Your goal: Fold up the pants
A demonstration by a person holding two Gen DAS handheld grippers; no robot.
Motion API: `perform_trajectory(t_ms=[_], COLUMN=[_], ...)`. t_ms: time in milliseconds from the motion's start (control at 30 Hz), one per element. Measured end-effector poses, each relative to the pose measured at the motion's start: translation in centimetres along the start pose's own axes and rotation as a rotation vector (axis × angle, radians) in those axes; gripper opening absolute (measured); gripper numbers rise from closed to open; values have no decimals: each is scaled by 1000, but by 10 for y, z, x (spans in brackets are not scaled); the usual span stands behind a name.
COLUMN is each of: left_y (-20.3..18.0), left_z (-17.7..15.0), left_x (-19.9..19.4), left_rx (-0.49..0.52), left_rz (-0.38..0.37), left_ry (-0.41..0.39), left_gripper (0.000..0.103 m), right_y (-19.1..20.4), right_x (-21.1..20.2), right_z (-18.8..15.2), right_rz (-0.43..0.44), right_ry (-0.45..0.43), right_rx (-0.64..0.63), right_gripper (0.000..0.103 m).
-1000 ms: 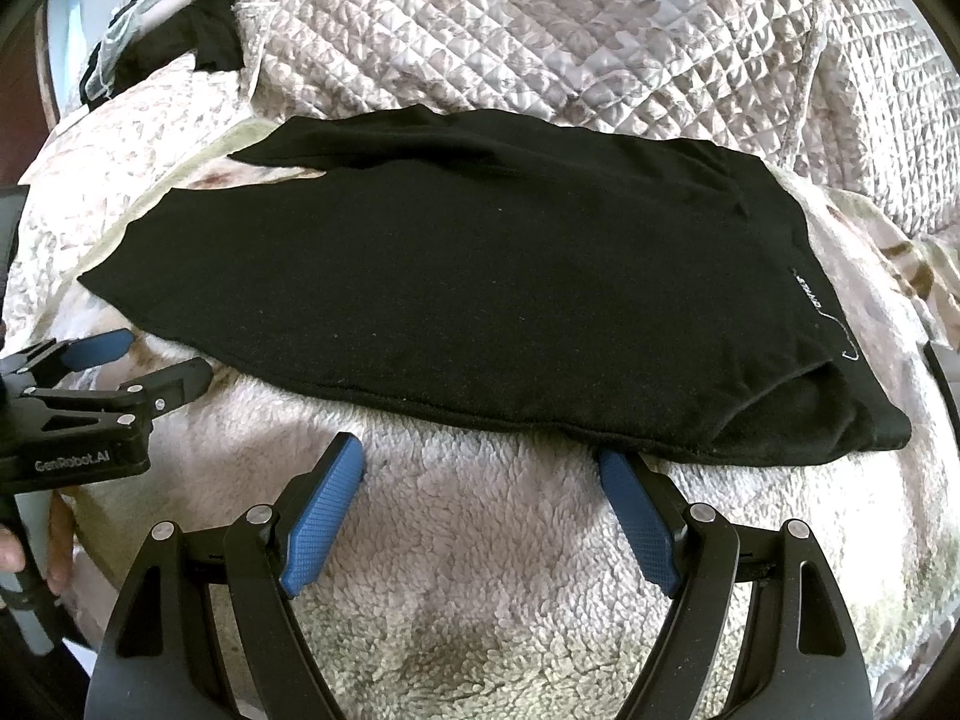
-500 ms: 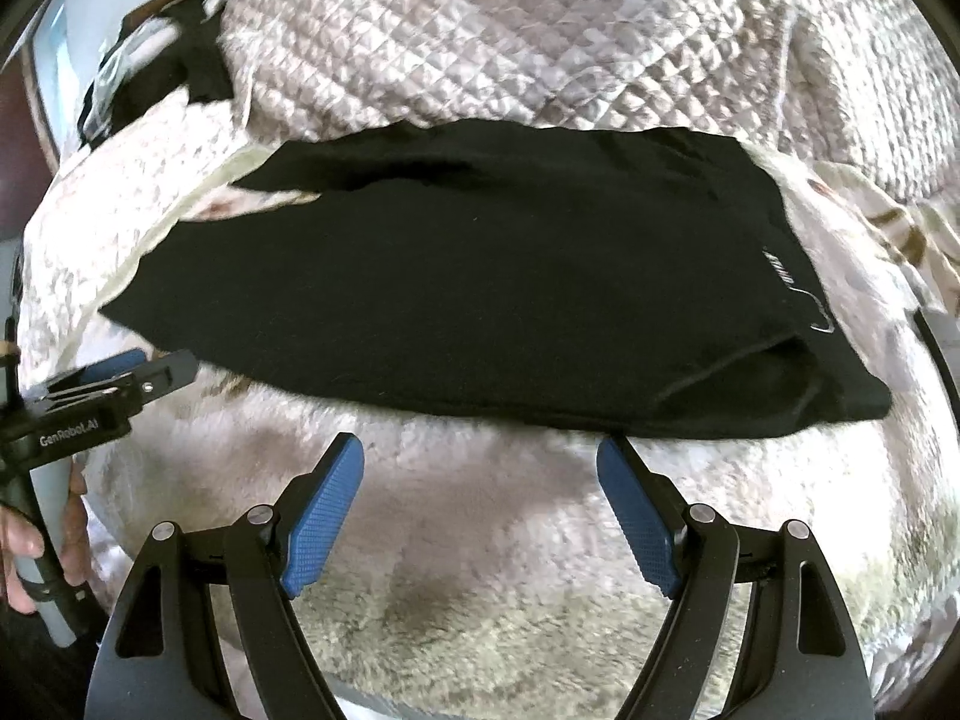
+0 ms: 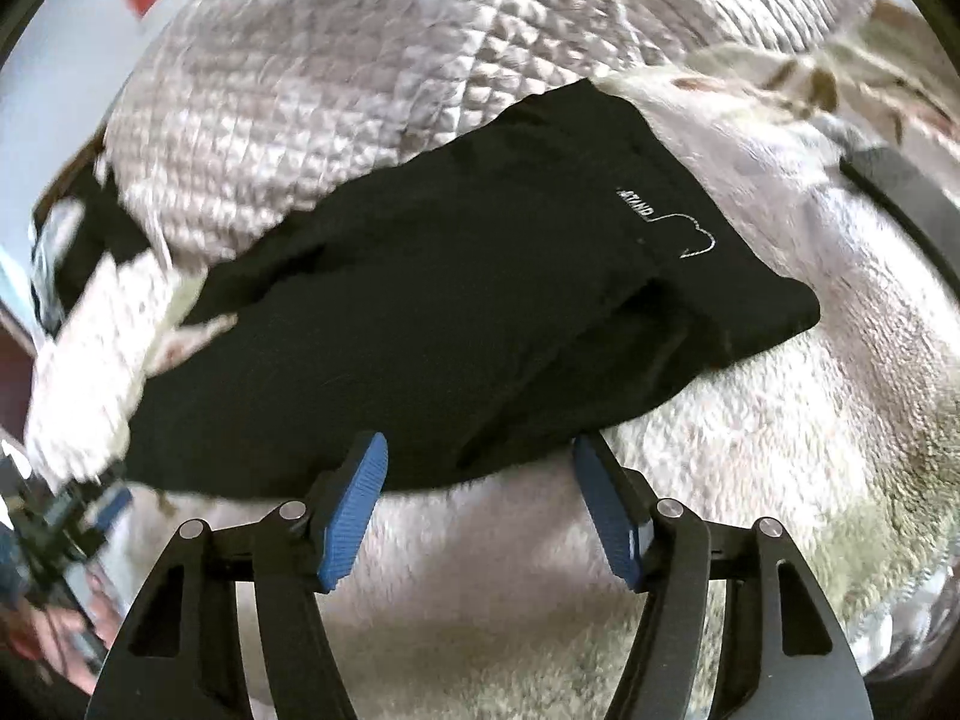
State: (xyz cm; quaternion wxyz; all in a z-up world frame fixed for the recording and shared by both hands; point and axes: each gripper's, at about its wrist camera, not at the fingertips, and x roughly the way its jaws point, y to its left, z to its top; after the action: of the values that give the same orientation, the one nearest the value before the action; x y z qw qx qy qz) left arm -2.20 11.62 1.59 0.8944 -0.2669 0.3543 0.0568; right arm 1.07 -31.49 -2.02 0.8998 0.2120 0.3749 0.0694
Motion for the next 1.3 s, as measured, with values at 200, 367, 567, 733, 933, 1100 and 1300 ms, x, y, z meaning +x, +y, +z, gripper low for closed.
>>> perform_trajectory(t_ms=[200,367,567,733,933,1100,1300], left_y=[6,1,-2,-1,-1,13,27], left_z=[16,27,30,32,33,13,-11], left_x=[22,37,46,40,-4,-40,-36], left_rx=[-60,-41,-7,-12,-20,0,1], left_rz=[-12,27,117,101,54,51,77], left_ry=[-2,-13,-12,-1,-34,-34,38], left_gripper=[67,64,13,4,4,4,4], right_y=[-33,-53,-64,-61,-54,-66,-82], right_x=[8,13,19,9,-32,-62,-68], right_z=[22,33,36,37,34,7,-19], right_rz=[63,57,19,44,99,67,55], right_ry=[-40,-74,-83,-102,-130,-102,-77], right_rx=[209,303,319,310,286,276,320], right_gripper=[63,46,12,5,3,1,1])
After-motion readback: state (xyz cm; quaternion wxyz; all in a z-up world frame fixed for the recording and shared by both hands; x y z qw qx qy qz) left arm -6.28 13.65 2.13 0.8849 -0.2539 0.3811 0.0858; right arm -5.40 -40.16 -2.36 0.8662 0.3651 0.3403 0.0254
